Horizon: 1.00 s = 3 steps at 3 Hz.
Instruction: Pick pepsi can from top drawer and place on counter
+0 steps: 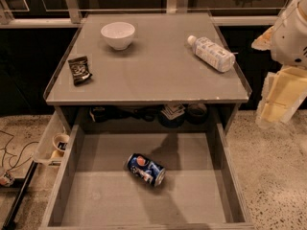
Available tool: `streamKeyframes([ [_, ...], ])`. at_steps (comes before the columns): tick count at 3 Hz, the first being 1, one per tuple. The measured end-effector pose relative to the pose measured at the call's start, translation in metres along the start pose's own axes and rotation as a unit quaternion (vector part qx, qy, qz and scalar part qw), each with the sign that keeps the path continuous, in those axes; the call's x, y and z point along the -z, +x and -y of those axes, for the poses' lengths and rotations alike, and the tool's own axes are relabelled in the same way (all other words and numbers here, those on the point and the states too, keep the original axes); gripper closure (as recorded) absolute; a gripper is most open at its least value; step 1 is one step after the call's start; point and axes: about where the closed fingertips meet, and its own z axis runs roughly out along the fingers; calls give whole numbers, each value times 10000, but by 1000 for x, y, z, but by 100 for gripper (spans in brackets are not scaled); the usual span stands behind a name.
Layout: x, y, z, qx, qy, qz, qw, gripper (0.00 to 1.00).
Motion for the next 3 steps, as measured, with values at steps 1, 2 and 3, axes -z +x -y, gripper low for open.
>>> streamKeyframes([
  [1, -1, 0, -1, -8, -11, 61, 10000, 0],
  [2, -24, 4, -16, 75, -127, 262, 9995, 0],
  [3, -53, 7, -43, 182, -241, 581, 9979, 0],
])
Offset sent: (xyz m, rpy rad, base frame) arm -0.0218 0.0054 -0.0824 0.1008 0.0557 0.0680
